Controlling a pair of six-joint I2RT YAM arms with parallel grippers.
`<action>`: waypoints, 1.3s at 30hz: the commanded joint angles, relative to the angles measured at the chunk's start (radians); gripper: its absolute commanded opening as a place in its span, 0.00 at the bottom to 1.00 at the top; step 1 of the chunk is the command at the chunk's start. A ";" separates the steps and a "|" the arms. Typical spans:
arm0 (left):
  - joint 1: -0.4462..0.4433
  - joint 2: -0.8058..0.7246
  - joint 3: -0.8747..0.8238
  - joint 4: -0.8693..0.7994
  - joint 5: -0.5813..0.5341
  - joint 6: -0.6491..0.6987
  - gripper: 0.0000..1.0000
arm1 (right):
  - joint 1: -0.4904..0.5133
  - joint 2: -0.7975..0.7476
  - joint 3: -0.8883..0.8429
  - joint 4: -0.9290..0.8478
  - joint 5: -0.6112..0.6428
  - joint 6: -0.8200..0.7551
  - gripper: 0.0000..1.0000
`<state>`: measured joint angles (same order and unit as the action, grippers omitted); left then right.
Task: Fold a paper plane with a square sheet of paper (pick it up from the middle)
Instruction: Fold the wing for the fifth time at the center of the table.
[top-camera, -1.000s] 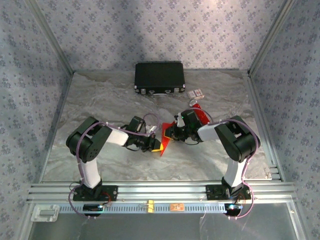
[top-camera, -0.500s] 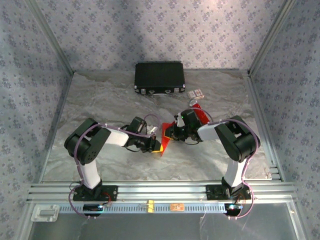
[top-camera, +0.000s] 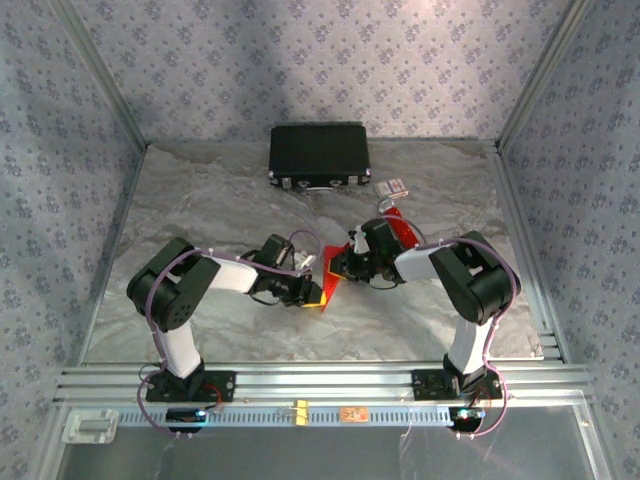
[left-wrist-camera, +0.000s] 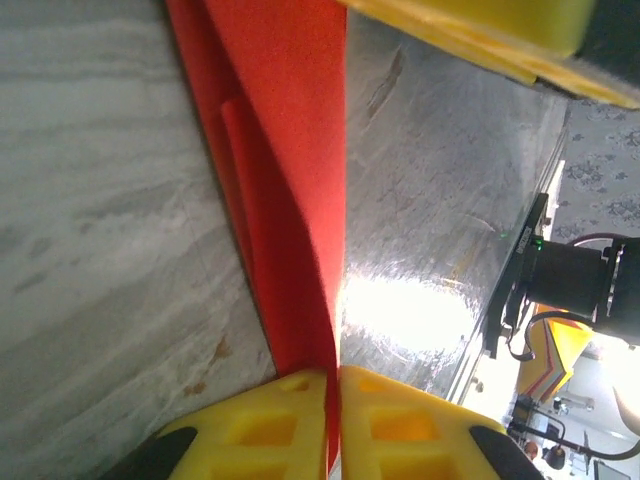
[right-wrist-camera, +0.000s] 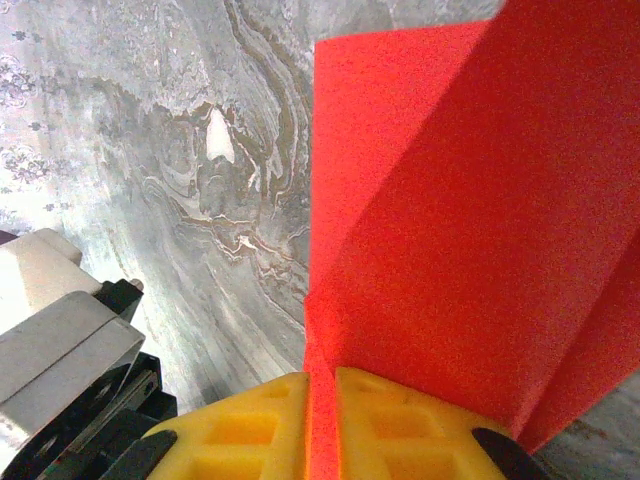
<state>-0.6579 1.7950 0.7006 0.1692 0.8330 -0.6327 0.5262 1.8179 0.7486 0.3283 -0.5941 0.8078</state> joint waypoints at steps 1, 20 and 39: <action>-0.019 0.012 -0.034 -0.172 -0.006 0.027 0.00 | 0.004 0.064 -0.013 -0.118 0.125 -0.003 0.16; -0.030 -0.017 -0.045 -0.236 0.010 0.050 0.00 | 0.006 0.072 -0.014 -0.133 0.143 -0.004 0.16; -0.045 -0.049 -0.056 -0.257 0.027 0.068 0.03 | 0.010 0.078 -0.013 -0.139 0.151 0.001 0.16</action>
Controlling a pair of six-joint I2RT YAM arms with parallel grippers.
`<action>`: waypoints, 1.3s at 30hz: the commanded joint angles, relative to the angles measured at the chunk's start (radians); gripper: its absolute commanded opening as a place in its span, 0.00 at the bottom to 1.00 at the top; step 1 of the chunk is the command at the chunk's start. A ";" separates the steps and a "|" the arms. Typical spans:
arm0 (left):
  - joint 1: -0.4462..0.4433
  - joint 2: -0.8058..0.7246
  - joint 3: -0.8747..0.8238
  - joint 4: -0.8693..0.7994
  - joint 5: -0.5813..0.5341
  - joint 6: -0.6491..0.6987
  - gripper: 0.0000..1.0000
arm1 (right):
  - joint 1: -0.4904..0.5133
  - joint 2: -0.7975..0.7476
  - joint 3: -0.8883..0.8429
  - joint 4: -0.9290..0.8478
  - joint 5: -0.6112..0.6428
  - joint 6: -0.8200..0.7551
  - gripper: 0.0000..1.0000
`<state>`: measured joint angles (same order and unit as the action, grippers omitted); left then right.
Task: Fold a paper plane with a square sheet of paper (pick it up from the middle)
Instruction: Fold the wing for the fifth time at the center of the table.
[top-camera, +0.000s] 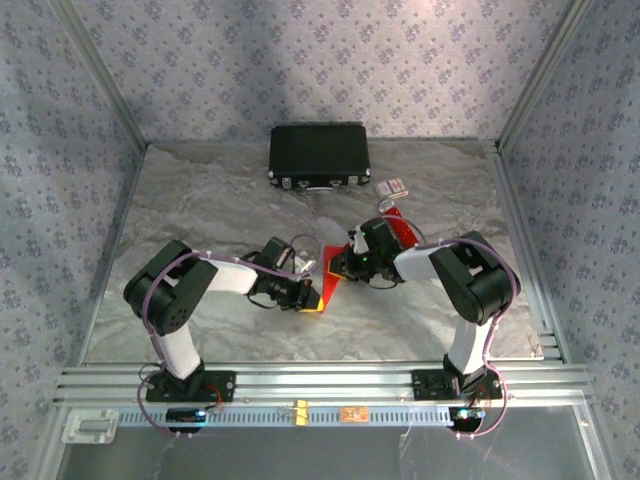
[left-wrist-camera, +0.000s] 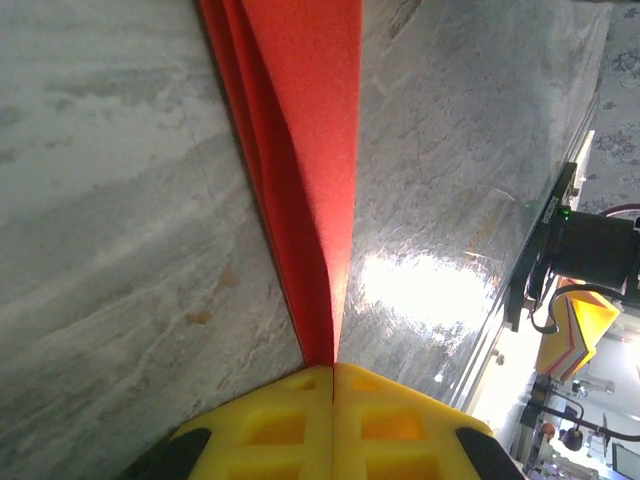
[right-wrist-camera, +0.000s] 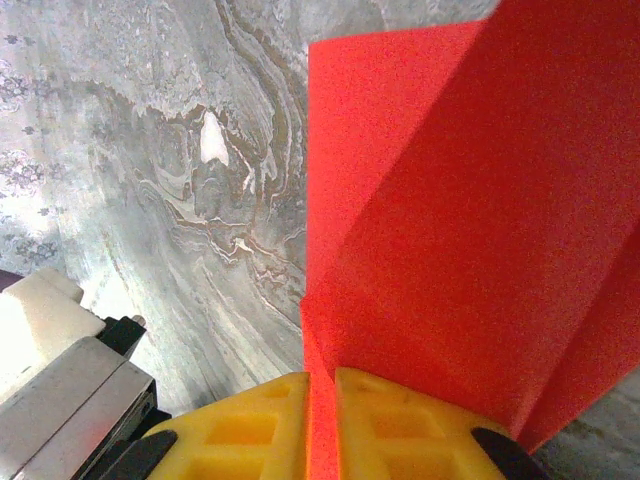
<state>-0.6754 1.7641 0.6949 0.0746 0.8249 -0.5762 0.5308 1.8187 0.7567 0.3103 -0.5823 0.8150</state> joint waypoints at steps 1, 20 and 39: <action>-0.026 -0.035 -0.050 -0.163 0.018 0.003 0.04 | 0.005 0.077 -0.021 -0.121 0.142 -0.007 0.16; 0.032 -0.141 0.016 0.143 0.007 -0.281 0.05 | 0.010 0.081 -0.010 -0.128 0.139 -0.004 0.16; -0.024 0.028 0.186 0.025 -0.060 -0.193 0.04 | 0.016 0.085 -0.014 -0.126 0.142 0.007 0.16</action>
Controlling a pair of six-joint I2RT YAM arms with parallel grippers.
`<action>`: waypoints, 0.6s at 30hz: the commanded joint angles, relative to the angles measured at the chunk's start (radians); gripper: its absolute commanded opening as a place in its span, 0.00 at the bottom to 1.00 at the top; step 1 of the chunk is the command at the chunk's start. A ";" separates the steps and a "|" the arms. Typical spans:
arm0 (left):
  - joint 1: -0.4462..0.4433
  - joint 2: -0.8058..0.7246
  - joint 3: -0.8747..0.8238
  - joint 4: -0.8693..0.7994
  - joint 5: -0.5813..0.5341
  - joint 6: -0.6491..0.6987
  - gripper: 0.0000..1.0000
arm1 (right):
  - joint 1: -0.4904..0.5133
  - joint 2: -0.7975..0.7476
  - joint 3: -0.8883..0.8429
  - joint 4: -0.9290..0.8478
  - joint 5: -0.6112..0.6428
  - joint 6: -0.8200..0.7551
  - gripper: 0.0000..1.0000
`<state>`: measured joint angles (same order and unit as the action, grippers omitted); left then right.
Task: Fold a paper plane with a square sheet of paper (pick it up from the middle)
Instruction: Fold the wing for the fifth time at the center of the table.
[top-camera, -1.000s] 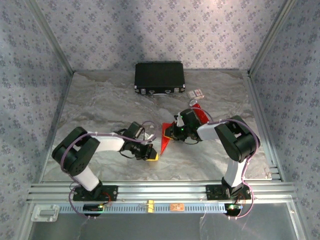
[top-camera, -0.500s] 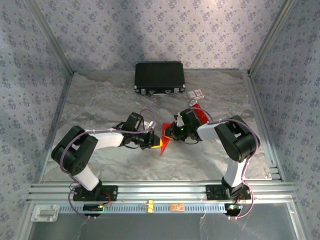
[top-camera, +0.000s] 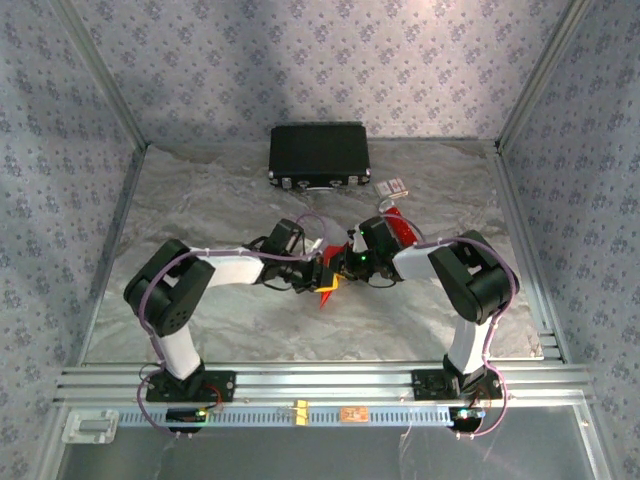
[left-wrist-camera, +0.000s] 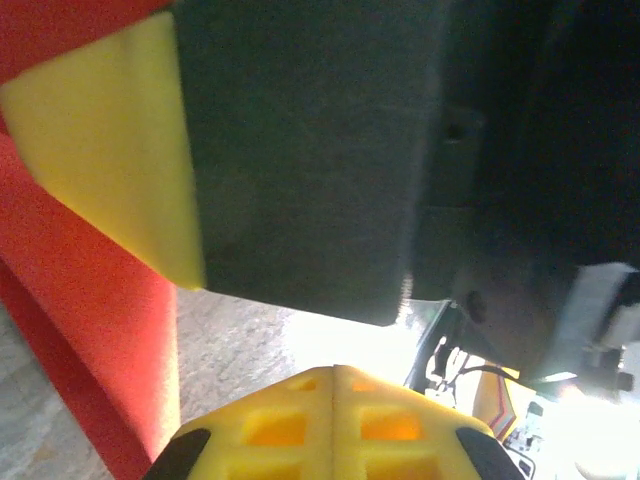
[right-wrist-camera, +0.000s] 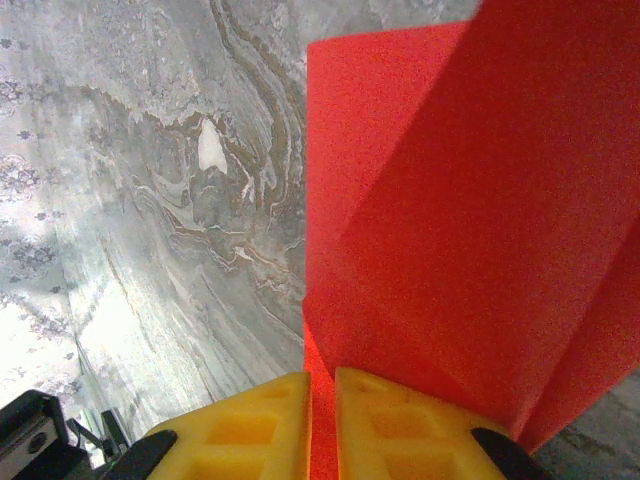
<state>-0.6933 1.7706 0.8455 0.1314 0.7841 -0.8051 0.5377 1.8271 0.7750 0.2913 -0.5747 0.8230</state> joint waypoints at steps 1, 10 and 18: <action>-0.006 0.029 0.041 -0.032 -0.025 0.040 0.04 | 0.009 0.077 -0.032 -0.105 0.135 -0.001 0.16; -0.015 0.079 0.052 -0.076 -0.041 0.096 0.04 | 0.010 0.075 -0.038 -0.103 0.136 -0.001 0.16; -0.028 0.081 -0.033 -0.072 -0.041 0.111 0.03 | 0.008 0.072 -0.047 -0.102 0.138 -0.002 0.16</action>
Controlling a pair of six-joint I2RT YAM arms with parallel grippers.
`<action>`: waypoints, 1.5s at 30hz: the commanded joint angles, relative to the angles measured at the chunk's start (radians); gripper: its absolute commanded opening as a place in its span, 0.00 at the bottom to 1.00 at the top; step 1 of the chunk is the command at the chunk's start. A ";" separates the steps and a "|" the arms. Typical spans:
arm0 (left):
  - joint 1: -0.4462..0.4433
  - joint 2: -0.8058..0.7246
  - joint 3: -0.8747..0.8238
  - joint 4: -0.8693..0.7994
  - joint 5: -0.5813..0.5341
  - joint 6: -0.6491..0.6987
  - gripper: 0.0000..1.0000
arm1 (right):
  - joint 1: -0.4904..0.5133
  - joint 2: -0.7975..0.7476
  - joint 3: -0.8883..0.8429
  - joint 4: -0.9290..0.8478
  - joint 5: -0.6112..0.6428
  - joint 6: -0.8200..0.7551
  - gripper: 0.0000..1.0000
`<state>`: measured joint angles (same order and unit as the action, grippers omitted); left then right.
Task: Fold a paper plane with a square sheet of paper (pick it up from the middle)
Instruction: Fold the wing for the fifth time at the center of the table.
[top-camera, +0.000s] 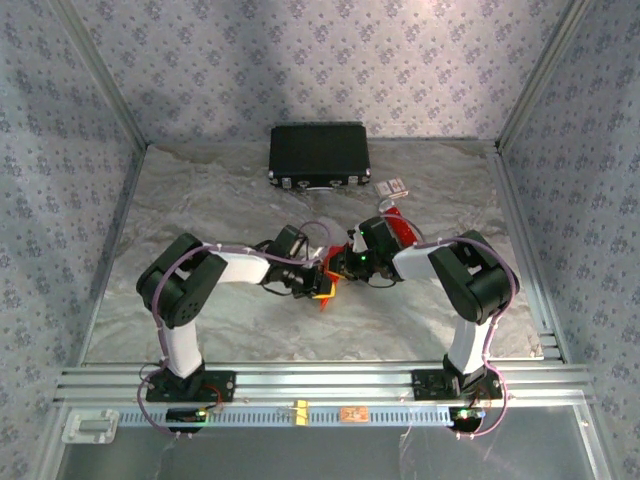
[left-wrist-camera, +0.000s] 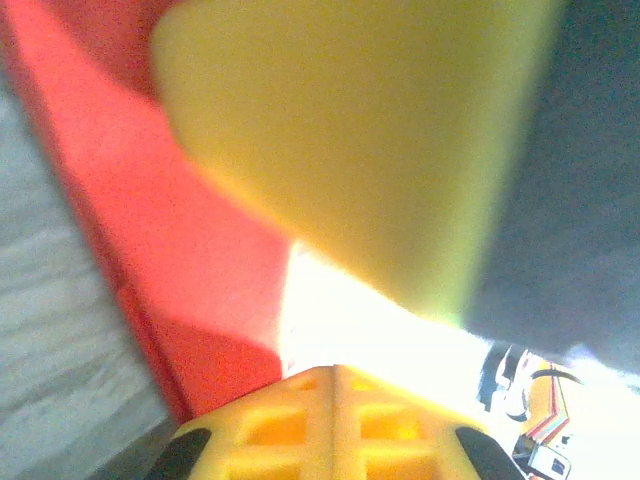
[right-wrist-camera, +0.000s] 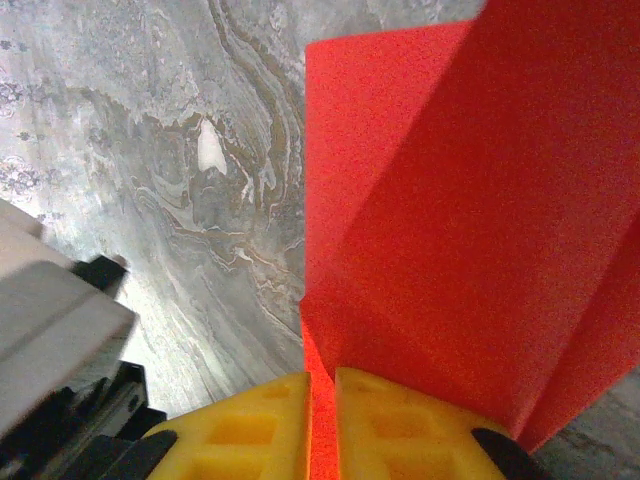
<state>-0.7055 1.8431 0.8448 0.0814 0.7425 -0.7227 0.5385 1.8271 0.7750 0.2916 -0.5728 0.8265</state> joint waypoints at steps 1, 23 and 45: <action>-0.018 0.006 -0.044 -0.021 0.001 0.030 0.03 | 0.006 0.072 -0.047 -0.102 0.135 -0.007 0.16; -0.032 -0.149 -0.179 -0.219 -0.089 0.143 0.02 | 0.003 0.058 -0.056 -0.109 0.140 -0.009 0.16; 0.044 -0.194 -0.081 0.080 -0.024 -0.071 0.02 | 0.023 0.044 -0.052 -0.089 0.138 0.026 0.16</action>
<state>-0.6617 1.6123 0.7235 0.1028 0.6922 -0.7620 0.5507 1.8145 0.7616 0.3099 -0.5388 0.8494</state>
